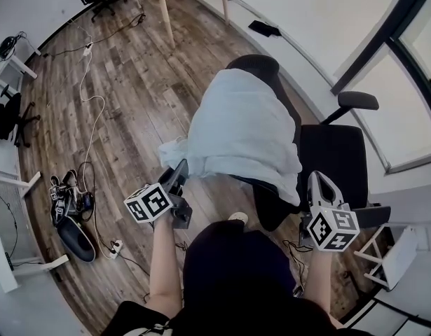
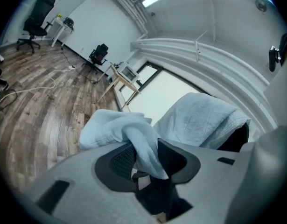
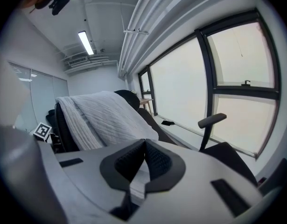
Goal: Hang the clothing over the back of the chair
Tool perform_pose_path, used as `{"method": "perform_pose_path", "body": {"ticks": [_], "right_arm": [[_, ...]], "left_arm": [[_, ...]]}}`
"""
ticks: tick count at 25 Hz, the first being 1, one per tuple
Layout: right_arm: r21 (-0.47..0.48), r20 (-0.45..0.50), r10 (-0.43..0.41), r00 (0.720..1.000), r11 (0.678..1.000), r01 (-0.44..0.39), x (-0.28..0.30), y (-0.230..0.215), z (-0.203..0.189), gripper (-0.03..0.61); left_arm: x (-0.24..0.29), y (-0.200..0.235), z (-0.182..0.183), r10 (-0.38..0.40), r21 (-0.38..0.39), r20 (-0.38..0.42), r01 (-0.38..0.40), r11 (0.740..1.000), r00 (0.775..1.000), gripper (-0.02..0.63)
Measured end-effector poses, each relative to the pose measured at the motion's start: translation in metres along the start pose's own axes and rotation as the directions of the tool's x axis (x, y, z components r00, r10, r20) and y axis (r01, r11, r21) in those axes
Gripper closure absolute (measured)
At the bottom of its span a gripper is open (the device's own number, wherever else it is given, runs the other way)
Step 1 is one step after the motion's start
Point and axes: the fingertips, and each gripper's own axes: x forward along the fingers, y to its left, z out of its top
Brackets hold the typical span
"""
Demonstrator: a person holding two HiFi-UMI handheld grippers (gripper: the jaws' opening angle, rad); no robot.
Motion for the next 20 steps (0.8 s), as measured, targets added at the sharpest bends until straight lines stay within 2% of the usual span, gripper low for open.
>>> {"method": "perform_pose_path", "body": {"ticks": [2, 6, 14, 20], "right_arm": [[0.005, -0.001, 0.009, 1.000, 1.000, -0.009, -0.007, -0.001, -0.005, 0.578], [0.016, -0.009, 0.016, 1.000, 1.000, -0.016, -0.032, -0.007, -0.017, 0.578], [0.039, -0.018, 0.041, 0.999, 0.998, -0.041, -0.101, -0.012, -0.051, 0.578], [0.046, -0.004, 0.068, 0.998, 0.997, -0.068, -0.154, -0.006, -0.073, 0.578]], "left_arm": [[-0.005, -0.001, -0.013, -0.007, -0.041, -0.018, 0.007, 0.999, 1.000, 0.434], [-0.023, -0.008, -0.036, 0.016, -0.054, -0.028, -0.017, 0.998, 0.999, 0.363], [-0.066, -0.048, -0.087, 0.009, 0.005, -0.053, -0.009, 1.000, 0.999, 0.347], [-0.102, -0.097, -0.118, -0.063, 0.079, -0.070, 0.068, 0.995, 0.996, 0.347]]}}
